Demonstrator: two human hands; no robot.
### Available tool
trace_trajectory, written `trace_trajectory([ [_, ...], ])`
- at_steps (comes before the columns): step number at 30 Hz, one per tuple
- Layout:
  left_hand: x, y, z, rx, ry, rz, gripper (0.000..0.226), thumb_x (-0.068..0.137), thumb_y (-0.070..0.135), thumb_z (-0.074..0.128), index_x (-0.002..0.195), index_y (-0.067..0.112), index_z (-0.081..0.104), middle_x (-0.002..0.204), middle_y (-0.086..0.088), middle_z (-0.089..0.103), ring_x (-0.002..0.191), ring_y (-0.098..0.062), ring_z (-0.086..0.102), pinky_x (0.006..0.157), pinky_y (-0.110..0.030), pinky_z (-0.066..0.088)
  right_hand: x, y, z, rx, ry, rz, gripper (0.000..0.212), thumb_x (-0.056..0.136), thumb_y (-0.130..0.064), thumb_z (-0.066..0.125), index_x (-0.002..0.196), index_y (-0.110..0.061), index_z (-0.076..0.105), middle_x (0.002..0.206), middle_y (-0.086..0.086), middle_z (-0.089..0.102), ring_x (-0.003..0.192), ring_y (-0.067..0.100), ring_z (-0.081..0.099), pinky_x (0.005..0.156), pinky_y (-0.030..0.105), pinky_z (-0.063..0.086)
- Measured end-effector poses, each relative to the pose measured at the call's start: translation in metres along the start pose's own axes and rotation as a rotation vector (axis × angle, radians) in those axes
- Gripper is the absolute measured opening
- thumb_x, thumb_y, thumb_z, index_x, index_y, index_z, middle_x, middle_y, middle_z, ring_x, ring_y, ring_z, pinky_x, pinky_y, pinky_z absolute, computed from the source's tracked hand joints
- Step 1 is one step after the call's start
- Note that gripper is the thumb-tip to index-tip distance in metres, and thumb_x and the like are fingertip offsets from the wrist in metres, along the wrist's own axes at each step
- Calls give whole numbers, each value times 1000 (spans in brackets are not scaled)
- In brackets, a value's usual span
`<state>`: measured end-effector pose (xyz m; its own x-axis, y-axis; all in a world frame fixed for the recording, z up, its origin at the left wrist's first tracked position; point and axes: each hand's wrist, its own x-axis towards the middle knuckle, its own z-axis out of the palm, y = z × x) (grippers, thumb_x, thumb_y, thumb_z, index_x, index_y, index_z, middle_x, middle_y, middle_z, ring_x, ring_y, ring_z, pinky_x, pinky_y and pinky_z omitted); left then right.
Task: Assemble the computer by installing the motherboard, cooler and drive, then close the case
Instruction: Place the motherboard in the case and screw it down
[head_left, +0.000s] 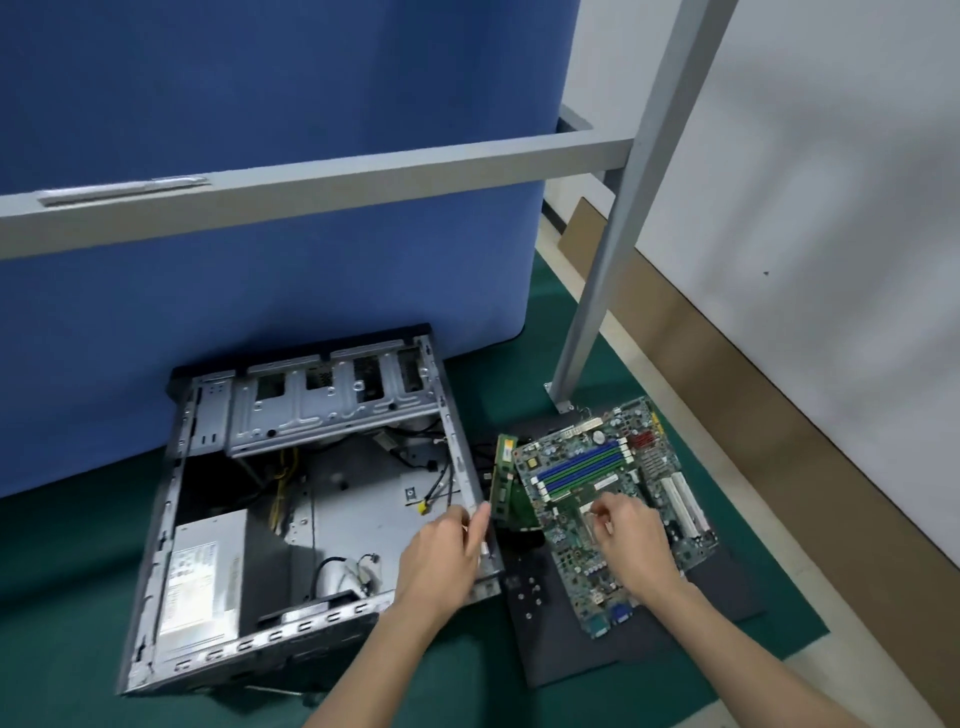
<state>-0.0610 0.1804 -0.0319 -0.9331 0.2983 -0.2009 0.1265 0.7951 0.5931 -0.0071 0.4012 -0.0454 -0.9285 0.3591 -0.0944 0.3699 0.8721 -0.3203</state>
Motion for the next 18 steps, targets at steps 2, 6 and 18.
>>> trace_trajectory([
  [2, 2, 10, 15, 45, 45, -102, 41, 95, 59, 25, 80, 23, 38, 59, 7, 51, 51, -8, 42, 52, -31, 30, 4, 24, 2, -42, -69, -45, 15, 93, -12, 53, 100, -11, 66, 100, 5, 68, 92, 22, 61, 83, 35, 48],
  [6, 1, 12, 27, 233, 143, -162, 40, 95, 58, 19, 77, 24, 30, 53, 7, 45, 44, -13, 36, 50, -31, 30, 3, 56, 9, -101, -162, -130, 16, 95, -22, 54, 106, -16, 64, 106, -1, 66, 100, 18, 57, 88, 32, 43],
  [18, 1, 9, 37, 304, 206, -185, 44, 94, 58, 17, 69, 23, 27, 48, 4, 45, 42, -15, 36, 50, -32, 28, -30, 103, 29, -373, -401, -302, 41, 88, -14, 64, 124, -15, 45, 133, 4, 33, 126, 25, 31, 98, 41, 37],
])
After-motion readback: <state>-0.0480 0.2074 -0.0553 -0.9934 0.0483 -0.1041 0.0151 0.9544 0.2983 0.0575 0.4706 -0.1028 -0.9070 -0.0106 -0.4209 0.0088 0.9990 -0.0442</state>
